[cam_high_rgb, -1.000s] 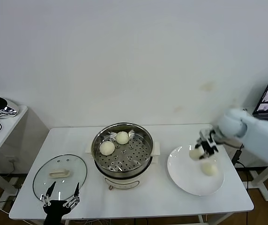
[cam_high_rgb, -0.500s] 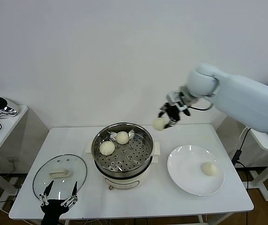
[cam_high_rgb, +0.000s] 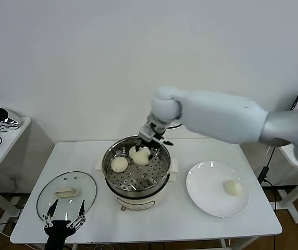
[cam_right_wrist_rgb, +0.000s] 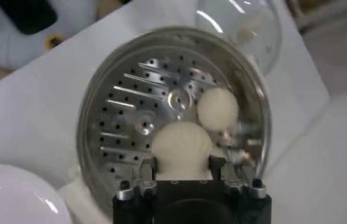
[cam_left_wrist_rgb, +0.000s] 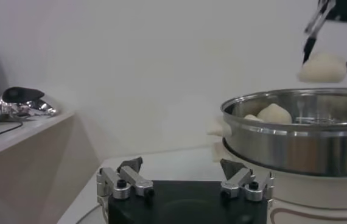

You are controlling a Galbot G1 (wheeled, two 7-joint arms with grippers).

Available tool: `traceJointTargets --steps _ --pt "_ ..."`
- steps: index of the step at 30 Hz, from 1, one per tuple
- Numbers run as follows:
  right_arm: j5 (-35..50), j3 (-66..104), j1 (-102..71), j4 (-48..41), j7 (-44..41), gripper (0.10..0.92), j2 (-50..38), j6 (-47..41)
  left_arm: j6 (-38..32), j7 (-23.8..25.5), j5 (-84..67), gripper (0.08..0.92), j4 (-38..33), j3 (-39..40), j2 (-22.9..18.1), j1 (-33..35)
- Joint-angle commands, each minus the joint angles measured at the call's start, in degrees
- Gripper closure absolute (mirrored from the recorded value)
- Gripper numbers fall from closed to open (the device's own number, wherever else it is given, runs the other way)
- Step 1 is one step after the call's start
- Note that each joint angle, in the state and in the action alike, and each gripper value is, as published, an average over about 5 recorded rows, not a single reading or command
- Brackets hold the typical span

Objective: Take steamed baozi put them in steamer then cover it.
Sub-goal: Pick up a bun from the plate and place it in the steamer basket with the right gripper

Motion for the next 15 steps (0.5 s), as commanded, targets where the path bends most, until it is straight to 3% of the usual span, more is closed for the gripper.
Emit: traceJointTargets --steps 1,15 --pt "-8.7 -3.4 -1.8 -0.4 0.6 0.482 6.4 10.6 0.0 0.0 -0.1 0.177 0.2 0.1 0.0 -0.2" --pt "-10.7 -3.9 -4.6 0.0 1.1 0.450 6.9 13.0 -0.1 -0.1 -0.3 0.177 0.6 0.1 -0.1 -0.4"
